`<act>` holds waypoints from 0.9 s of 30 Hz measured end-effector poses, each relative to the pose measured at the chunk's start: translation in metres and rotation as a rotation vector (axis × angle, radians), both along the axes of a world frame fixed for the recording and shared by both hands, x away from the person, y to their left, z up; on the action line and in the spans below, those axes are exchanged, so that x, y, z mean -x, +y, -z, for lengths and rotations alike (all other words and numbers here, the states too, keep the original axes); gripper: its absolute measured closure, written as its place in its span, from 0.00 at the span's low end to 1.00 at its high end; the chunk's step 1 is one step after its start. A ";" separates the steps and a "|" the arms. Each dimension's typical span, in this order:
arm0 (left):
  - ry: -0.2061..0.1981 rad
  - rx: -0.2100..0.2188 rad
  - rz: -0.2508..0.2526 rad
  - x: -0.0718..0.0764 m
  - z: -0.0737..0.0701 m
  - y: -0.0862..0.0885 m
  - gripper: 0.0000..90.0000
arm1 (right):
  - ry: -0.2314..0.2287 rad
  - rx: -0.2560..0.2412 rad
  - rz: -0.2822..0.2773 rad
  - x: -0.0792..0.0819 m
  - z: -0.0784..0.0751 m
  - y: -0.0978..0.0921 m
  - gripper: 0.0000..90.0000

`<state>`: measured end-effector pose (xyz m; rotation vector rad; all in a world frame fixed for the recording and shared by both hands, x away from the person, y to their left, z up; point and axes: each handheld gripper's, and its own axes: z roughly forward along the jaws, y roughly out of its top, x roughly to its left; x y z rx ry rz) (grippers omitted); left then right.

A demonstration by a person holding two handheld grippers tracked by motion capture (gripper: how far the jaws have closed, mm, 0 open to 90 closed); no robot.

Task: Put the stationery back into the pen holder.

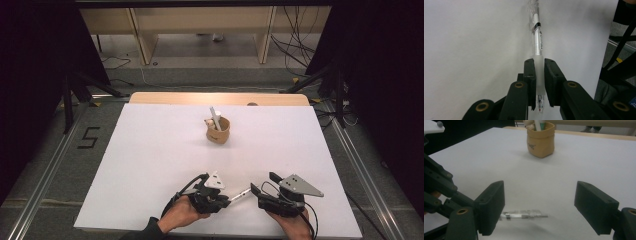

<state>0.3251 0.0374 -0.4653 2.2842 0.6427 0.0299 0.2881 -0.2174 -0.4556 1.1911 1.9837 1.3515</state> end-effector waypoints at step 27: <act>0.080 -0.025 0.068 -0.014 -0.029 0.027 0.89 | -0.210 0.383 -0.295 0.029 0.000 0.058 0.29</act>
